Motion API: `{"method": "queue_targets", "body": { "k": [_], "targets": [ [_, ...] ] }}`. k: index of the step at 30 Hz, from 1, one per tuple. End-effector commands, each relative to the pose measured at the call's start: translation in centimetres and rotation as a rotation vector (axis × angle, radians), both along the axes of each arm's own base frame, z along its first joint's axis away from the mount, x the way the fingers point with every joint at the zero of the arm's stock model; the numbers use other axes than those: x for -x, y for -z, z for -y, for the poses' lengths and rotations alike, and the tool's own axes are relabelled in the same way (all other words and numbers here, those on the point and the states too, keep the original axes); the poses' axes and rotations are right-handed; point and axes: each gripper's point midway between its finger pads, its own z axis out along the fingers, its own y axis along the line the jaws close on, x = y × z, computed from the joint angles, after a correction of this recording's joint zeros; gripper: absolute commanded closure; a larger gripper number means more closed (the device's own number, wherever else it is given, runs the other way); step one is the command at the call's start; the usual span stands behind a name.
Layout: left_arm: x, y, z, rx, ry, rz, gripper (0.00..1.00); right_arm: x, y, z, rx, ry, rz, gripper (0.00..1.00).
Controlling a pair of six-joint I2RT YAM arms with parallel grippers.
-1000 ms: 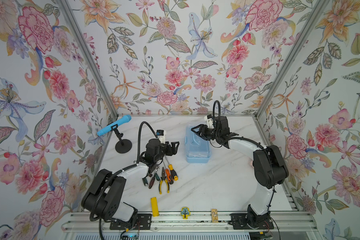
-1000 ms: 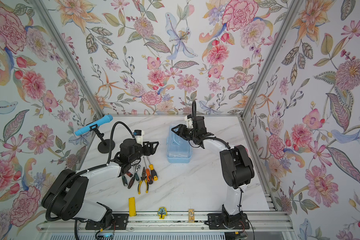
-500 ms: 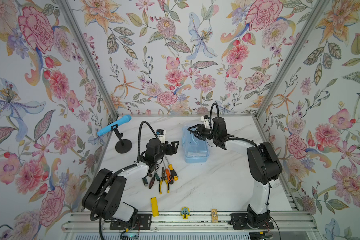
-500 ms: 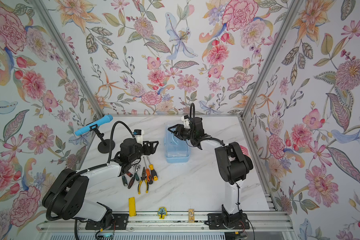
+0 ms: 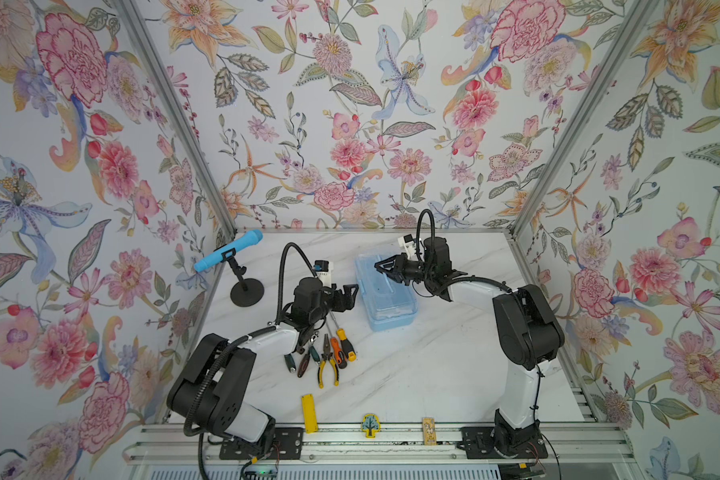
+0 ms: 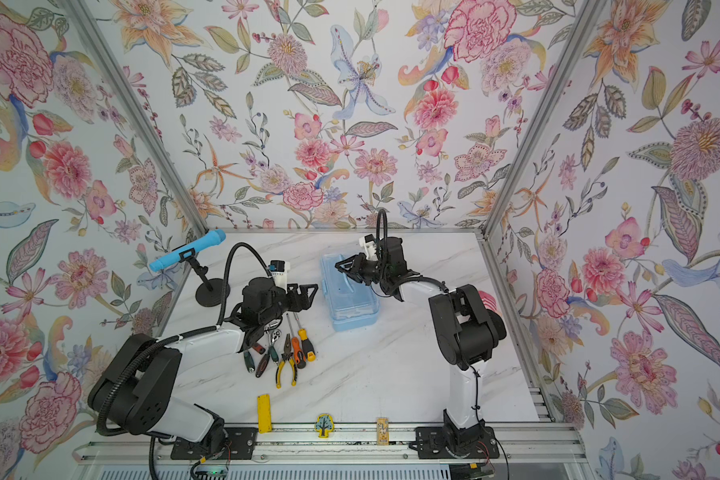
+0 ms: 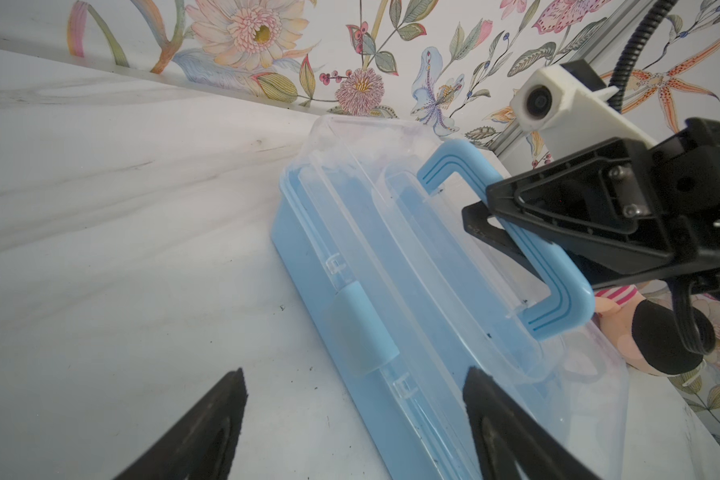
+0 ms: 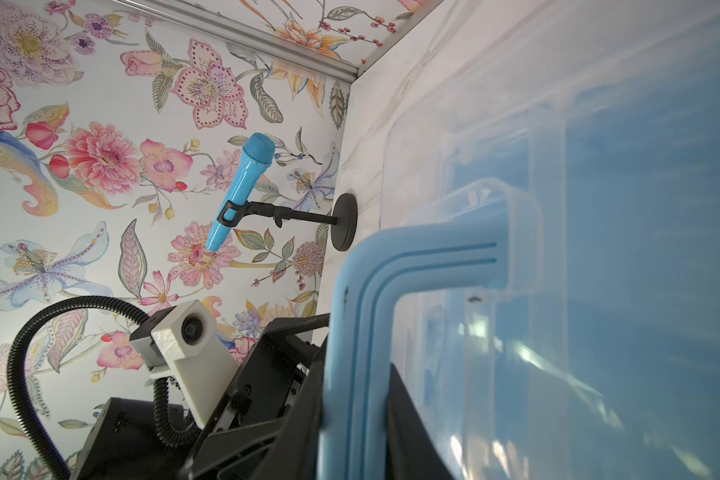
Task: Pack the tool kit
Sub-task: 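Grasp the tool box handle with the right gripper while left hovers nearby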
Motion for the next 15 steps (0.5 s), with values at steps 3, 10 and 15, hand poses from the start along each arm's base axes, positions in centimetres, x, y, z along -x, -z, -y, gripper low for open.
{"method": "queue_targets", "body": {
  "k": [3, 10, 15],
  "targets": [
    [-0.2, -0.6, 0.3, -0.010, 0.004, 0.028, 0.14, 1.1, 0.9, 1.1, -0.043, -0.008, 0.001, 0.90],
    [-0.1, -1.3, 1.0, 0.037, 0.029, 0.030, 0.14, 2.1, -0.1, 4.0, -0.142, 0.048, -0.027, 1.00],
    [0.1, -2.6, 2.4, 0.141, 0.080, 0.019, 0.14, 3.7, -1.4, 5.7, -0.244, 0.058, -0.062, 1.00]
  ]
}}
